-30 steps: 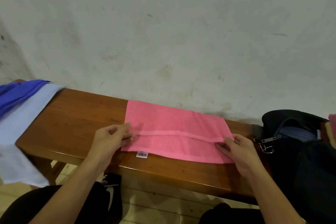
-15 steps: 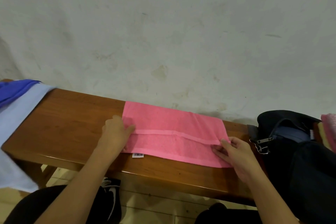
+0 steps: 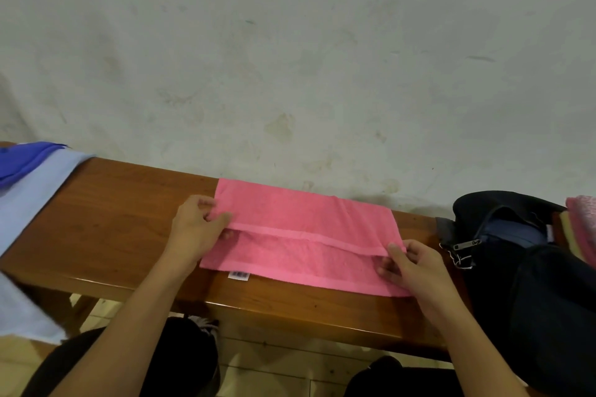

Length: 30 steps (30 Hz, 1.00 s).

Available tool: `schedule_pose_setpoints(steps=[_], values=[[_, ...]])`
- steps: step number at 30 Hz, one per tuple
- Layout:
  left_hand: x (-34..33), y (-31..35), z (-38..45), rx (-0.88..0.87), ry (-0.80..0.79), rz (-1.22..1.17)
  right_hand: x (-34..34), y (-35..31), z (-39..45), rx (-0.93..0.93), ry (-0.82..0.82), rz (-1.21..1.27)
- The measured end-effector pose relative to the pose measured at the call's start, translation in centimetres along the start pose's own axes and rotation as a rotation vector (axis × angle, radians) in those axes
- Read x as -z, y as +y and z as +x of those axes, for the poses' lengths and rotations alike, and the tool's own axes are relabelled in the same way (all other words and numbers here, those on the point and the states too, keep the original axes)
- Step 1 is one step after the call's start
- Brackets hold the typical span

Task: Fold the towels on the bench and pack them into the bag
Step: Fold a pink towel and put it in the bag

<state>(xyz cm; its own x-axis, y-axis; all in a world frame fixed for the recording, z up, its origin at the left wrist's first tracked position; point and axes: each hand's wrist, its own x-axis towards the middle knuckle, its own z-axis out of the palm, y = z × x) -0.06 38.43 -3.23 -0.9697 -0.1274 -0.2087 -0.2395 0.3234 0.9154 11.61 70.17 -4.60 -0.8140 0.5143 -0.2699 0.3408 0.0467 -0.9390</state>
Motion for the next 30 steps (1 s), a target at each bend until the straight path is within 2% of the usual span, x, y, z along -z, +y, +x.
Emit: schedule_pose_setpoints(steps=[2, 5, 7, 11, 15, 20, 22, 26, 30], values=[[0.3, 0.1, -0.4, 0.043, -0.027, -0.074, 0.1, -0.1, -0.1, -0.001, 0.004, -0.011], [0.9, -0.2, -0.7, 0.196, -0.179, -0.268, 0.2, 0.0, -0.1, 0.022, 0.022, -0.109], [1.2, -0.5, -1.0, 0.238, -0.264, -0.35, 0.2, 0.0, -0.2, 0.046, 0.04, -0.197], [1.6, -2.0, -1.7, 0.15, -0.339, -0.295, 0.3, -0.1, -0.4, 0.041, 0.029, -0.209], [2.0, -3.3, -2.9, 0.026, -0.279, -0.078, 0.8, 0.5, -0.7, 0.018, 0.001, -0.22], [2.5, -3.9, -3.5, -0.106, -0.265, 0.008, 1.2, 0.0, -1.5, 0.017, -0.06, 0.028], [2.6, -4.0, -3.4, -0.125, -0.248, 0.038, 1.4, 0.2, -1.5, 0.044, -0.052, -0.067], [2.3, -3.8, -3.6, -0.154, -0.215, 0.112, 2.2, 0.7, -1.6, 0.175, 0.036, -0.508], [2.5, -4.1, -3.5, -0.215, -0.185, 0.181, 2.2, 0.8, -2.5, 0.259, 0.045, -0.67]])
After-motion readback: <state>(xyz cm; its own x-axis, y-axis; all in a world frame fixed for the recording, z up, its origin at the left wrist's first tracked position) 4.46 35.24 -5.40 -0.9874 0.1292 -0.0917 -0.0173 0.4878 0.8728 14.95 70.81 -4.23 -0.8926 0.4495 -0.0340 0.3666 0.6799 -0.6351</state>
